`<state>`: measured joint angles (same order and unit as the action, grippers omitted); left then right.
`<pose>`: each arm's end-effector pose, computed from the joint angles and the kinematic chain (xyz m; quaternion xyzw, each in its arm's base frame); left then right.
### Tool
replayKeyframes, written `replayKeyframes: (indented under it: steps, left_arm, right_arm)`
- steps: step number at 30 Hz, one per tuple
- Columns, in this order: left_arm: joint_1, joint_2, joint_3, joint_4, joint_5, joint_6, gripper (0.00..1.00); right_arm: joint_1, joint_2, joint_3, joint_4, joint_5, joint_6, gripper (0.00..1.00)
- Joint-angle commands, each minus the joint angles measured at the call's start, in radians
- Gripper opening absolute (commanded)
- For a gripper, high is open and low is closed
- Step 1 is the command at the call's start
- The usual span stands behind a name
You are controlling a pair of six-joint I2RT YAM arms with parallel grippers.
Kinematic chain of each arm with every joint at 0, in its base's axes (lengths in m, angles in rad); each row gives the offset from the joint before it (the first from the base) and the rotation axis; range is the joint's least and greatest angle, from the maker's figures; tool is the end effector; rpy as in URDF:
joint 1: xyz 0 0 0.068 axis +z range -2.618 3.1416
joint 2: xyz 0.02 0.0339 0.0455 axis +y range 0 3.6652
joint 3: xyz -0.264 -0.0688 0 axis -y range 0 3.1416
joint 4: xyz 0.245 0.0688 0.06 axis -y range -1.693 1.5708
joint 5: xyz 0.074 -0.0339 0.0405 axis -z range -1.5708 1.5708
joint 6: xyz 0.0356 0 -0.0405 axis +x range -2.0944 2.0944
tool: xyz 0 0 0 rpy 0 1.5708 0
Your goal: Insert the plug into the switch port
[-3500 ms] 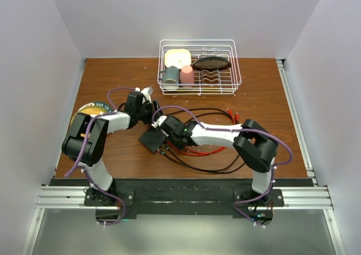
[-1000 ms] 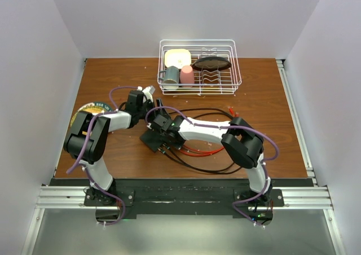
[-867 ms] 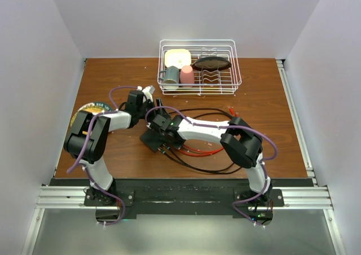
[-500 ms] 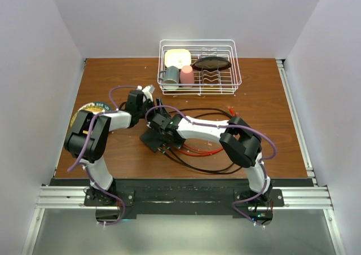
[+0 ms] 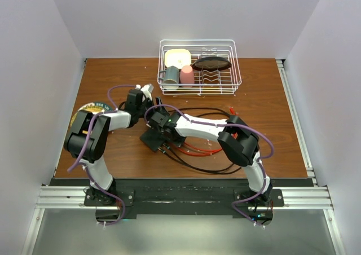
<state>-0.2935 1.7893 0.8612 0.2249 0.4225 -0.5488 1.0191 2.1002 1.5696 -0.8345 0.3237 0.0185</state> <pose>0.3340 -0.1162 0.1422 -0.0255 0.8912 -0.3416 0.2973 0.2282 0.3492 0.1636 -0.4564 0.8693 -0.0890 0.1675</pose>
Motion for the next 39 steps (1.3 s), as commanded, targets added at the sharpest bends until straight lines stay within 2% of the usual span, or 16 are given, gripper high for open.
replayKeyframes:
  steps: [1,18,24,28,32,35,39]
  left_arm:
    - [-0.003,-0.036,-0.017,-0.107,-0.02,0.006,0.78]
    - [0.047,-0.047,-0.031,-0.101,0.002,0.009,0.82]
    - [0.047,-0.036,-0.034,-0.09,0.021,0.006,0.81]
    - [0.047,-0.031,-0.033,-0.087,0.021,0.004,0.81]
    - [0.047,-0.044,-0.036,-0.099,0.013,0.01,0.81]
    - [0.047,-0.067,-0.045,-0.111,-0.005,0.018,0.8]
    - [0.048,-0.113,-0.063,-0.122,-0.039,0.023,0.8]
  right_arm:
    - [-0.017,0.109,0.004,-0.067,-0.07,-0.083,0.0]
    - [0.042,0.17,0.084,-0.097,-0.169,-0.147,0.0]
    - [0.041,0.172,0.101,-0.126,-0.161,-0.155,0.0]
    - [0.033,0.161,0.13,-0.095,-0.103,-0.117,0.0]
    - [-0.058,0.155,0.15,-0.063,-0.104,0.002,0.0]
    - [-0.16,0.086,0.092,0.018,-0.155,0.072,0.0]
    - [-0.243,-0.02,0.004,0.1,-0.144,0.113,0.0]
